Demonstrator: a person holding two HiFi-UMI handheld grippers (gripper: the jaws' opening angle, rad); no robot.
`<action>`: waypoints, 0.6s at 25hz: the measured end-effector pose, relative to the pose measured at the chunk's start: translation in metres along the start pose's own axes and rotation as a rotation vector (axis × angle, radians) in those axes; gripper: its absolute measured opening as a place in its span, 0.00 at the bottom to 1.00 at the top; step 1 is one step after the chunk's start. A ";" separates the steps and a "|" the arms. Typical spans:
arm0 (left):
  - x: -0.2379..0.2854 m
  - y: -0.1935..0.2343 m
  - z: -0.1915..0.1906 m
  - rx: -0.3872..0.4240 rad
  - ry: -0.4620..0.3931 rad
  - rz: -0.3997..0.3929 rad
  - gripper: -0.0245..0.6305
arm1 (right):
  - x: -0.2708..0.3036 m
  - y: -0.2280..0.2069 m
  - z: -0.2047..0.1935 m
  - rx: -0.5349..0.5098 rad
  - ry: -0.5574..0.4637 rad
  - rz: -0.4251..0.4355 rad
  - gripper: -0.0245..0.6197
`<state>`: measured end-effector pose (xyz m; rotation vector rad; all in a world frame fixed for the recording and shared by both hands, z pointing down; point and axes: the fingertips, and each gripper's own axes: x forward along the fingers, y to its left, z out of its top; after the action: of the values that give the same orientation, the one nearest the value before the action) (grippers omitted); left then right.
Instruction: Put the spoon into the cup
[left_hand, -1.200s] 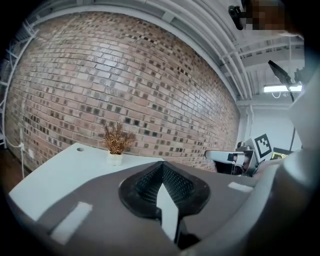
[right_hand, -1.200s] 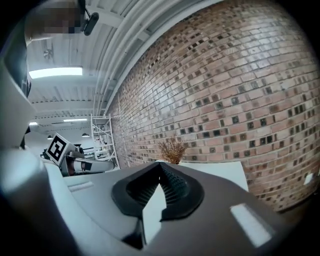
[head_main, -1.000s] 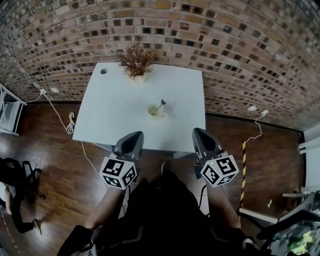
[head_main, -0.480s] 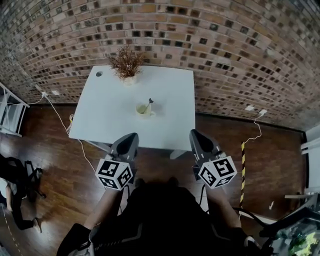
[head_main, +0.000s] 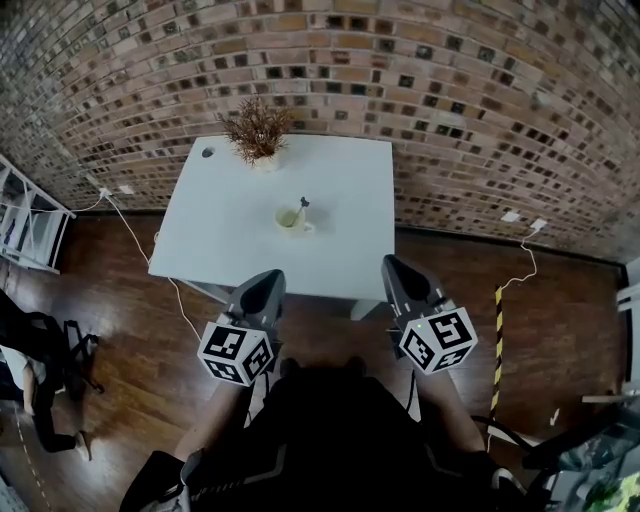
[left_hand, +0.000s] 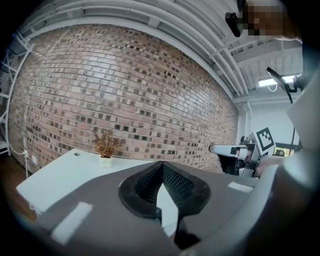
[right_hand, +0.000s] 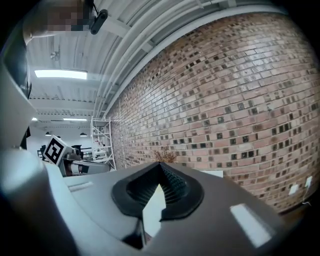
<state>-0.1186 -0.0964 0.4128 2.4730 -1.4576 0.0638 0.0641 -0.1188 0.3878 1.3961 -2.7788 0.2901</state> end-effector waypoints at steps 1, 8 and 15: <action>-0.002 0.001 -0.001 -0.007 -0.001 0.001 0.03 | 0.000 0.002 0.000 -0.003 0.000 0.002 0.05; -0.007 0.002 0.000 -0.011 -0.009 -0.023 0.03 | 0.003 0.006 -0.005 -0.012 0.017 0.005 0.05; -0.002 -0.003 -0.004 -0.024 -0.004 -0.048 0.03 | -0.003 0.002 -0.004 0.007 0.005 -0.015 0.05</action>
<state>-0.1165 -0.0924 0.4152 2.4887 -1.3915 0.0321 0.0640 -0.1140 0.3909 1.4149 -2.7652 0.3026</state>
